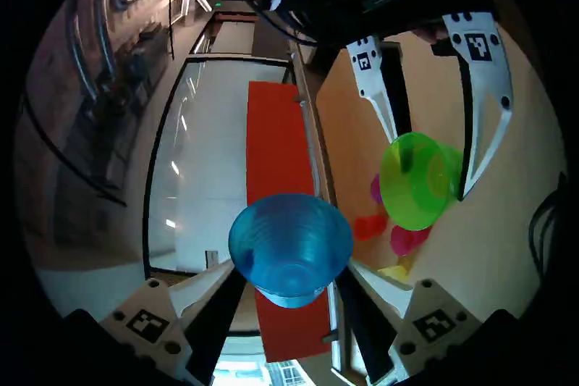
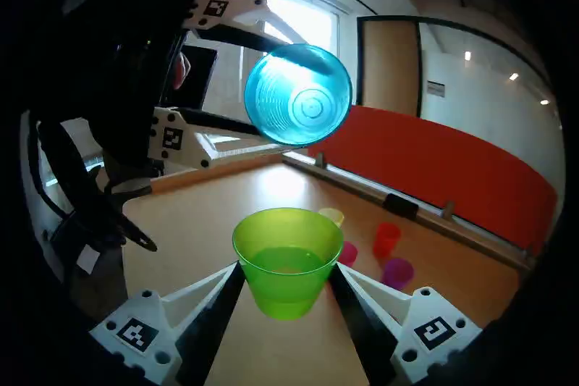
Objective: Pour water
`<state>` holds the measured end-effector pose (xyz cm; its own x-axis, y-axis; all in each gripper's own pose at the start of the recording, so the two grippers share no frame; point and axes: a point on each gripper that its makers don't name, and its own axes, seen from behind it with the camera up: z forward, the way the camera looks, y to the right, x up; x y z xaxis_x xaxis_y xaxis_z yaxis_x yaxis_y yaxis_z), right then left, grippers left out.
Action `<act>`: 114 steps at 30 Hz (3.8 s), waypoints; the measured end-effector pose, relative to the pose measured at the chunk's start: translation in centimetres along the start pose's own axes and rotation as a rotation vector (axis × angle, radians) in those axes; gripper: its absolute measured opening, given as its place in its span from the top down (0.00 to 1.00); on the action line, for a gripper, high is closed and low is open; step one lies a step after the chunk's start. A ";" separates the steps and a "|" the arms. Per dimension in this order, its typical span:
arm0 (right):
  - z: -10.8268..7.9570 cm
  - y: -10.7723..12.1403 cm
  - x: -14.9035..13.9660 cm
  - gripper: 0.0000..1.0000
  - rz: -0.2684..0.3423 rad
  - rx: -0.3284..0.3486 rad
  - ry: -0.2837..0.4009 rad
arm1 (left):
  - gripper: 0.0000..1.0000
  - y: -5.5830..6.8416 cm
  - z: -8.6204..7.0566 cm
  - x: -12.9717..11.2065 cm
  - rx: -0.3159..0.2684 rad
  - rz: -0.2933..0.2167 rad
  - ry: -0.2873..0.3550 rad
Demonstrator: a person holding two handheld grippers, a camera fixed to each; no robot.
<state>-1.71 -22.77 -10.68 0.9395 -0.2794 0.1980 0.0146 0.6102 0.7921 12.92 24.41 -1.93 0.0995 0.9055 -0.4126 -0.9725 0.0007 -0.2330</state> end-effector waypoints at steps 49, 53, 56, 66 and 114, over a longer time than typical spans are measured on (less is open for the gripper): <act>-1.1 3.1 -1.5 0.15 0.017 -0.095 -0.032 | 0.21 10.7 -1.4 -7.5 -0.182 -1.073 -0.144; -1.0 3.7 -2.3 0.15 0.016 -0.111 -0.041 | 0.21 12.5 -1.3 -7.8 -0.190 -1.128 -0.147; -0.8 4.3 -3.1 0.15 0.016 -0.124 -0.049 | 0.21 14.0 -1.0 -8.1 -0.198 -1.162 -0.156; 0.3 5.8 -4.9 0.15 0.028 -0.155 -0.064 | 0.21 19.5 0.8 -9.2 -0.253 -1.283 -0.176; 1.4 7.3 -7.7 0.15 0.051 -0.201 -0.119 | 0.21 34.0 7.6 -13.1 -0.415 -1.470 -0.361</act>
<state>-9.32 -17.22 -5.60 0.8941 -0.3223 0.3110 0.0468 0.7578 0.6508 -23.06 15.77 2.23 0.7582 0.2665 0.5950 0.0565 0.8824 -0.4672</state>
